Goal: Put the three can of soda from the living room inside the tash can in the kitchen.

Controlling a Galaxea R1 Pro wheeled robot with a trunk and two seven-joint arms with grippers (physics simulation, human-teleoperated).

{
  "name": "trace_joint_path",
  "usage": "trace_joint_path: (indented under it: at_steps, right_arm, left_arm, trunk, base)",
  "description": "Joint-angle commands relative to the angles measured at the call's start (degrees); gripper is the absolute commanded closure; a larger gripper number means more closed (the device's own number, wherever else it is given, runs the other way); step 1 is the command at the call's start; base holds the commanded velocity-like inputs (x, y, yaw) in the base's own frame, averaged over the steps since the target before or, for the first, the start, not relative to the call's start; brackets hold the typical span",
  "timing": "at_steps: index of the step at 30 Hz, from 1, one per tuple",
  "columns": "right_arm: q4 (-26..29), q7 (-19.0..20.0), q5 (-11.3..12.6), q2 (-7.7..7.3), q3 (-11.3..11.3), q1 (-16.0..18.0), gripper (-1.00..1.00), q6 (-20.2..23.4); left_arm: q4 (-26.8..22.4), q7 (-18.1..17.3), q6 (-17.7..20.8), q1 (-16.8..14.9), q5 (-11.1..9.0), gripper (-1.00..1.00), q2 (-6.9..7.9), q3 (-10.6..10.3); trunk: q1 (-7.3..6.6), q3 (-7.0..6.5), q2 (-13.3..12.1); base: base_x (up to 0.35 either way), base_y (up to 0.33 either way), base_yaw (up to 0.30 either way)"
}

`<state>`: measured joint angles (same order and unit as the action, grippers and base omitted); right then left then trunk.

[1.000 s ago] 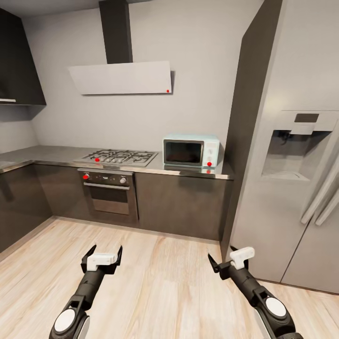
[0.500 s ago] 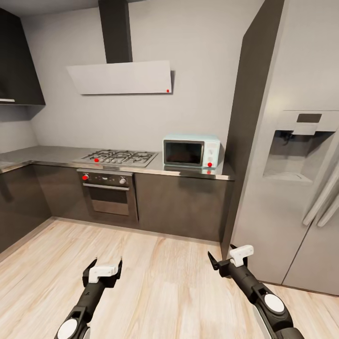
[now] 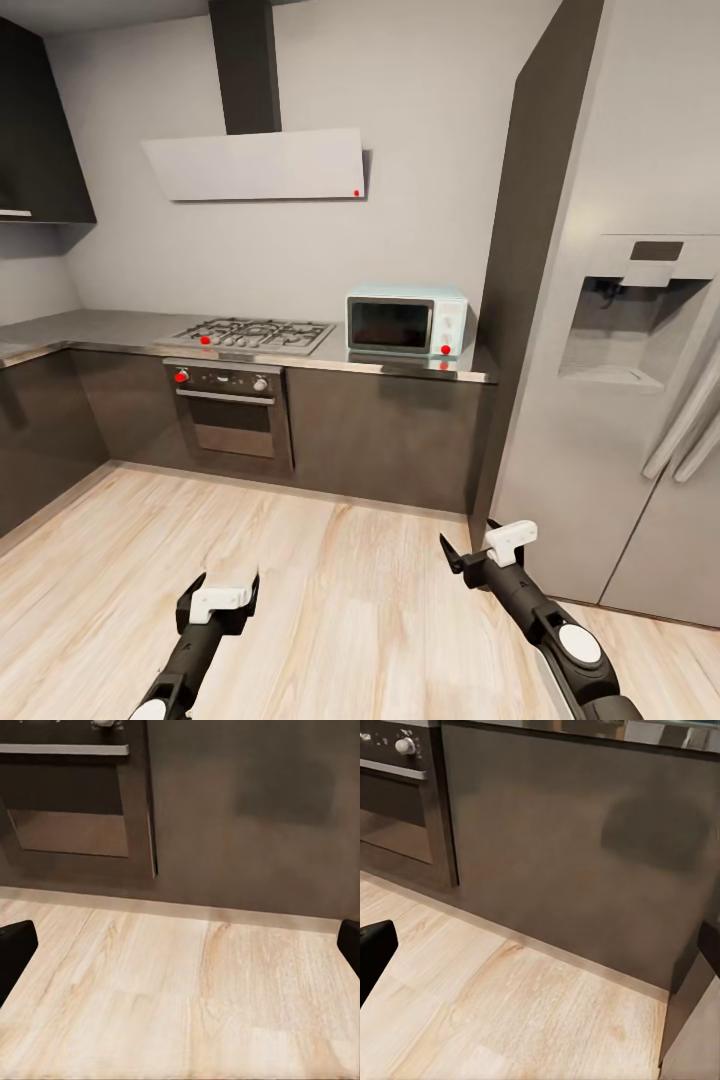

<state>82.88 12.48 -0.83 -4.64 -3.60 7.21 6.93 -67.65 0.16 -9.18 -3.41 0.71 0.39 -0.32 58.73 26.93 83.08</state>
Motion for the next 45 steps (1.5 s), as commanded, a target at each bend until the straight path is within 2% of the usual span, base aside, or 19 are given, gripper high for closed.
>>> trace_joint_path:
  at_steps: [1, 6, 25, 45]
  right_arm:
    - [0.0, -0.1, 0.0, 0.03, 0.0, 0.0, -1.0, 0.0]
    - [-0.1, -0.2, 0.1, 0.07, 0.0, 0.0, -1.0, -0.1]
    - [-0.3, -0.3, -0.2, 0.21, -0.1, 0.0, -1.0, -0.1]
    - [-0.6, -0.2, 0.0, 0.25, -0.4, 0.0, -1.0, -0.1]
  left_arm:
    - [1.0, 0.0, -0.5, 0.0, 0.0, -1.0, 0.0, 0.0]
    - [2.7, -0.3, -1.4, 0.0, -0.4, -1.0, -0.03, 0.1]
    - [2.9, -0.5, -1.5, 0.0, -0.2, -1.0, -0.04, 0.1]
    - [3.0, -0.6, -1.5, 0.0, -0.3, -1.0, -0.04, 0.1]
  trunk:
    - [0.0, 0.0, 0.0]
    - [0.0, 0.0, 0.0]
    - [0.0, 0.0, 0.0]
    - [0.0, 0.0, 0.0]
  base:
    - [0.0, 0.0, 0.0]
    - [0.0, 0.0, 0.0]
    - [-0.003, 0.009, 0.0]
    - [-0.132, 0.216, 0.0]
